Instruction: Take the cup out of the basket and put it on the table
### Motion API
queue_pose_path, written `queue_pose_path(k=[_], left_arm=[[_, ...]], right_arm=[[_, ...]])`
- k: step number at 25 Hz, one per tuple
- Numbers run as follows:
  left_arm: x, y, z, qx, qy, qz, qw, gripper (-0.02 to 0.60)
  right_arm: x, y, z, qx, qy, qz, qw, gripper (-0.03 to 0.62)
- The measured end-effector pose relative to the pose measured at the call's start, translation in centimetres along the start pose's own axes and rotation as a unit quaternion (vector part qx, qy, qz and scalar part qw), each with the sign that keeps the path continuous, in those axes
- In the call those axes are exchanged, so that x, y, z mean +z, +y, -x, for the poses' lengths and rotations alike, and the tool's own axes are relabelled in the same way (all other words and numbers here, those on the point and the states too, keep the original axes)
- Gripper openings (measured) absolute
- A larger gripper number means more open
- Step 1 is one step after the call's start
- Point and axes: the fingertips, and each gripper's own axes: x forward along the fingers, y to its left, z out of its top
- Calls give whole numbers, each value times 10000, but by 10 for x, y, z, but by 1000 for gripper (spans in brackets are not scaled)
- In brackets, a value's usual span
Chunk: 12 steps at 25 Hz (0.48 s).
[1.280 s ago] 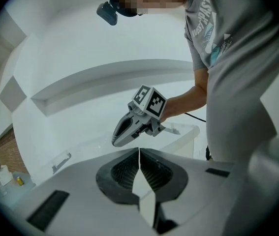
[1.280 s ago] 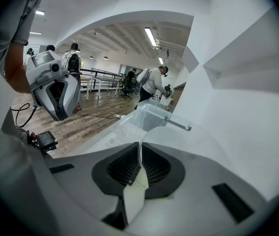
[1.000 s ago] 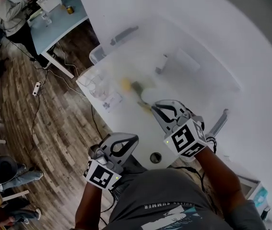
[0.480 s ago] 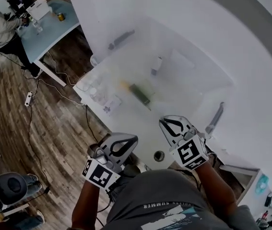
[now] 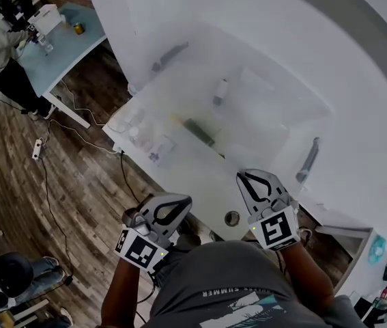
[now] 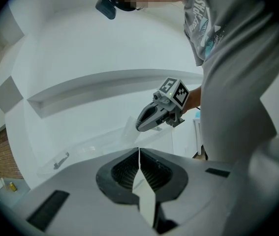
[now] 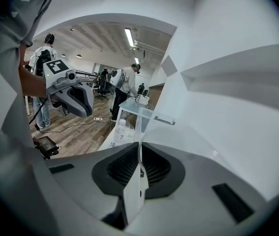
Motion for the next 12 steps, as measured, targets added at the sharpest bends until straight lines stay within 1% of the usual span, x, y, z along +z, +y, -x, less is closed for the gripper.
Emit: queue_pose_path(k=[2, 5, 9, 12], left_arm=[[0, 2, 0, -56, -29, -11, 10000, 15], [0, 6, -1, -153, -79, -33, 9998, 15], [-6, 12, -2, -254, -96, -31, 9996, 15], [-8, 16, 1, -308, -113, -8, 9995, 15]], right_arm=[[6, 1, 1, -94, -21, 74, 9999, 32], [15, 7, 1, -112, -56, 290, 9995, 32], [19, 18, -2, -55, -34, 377, 9993, 32], [27, 34, -2, 49, -128, 392, 9991, 32]])
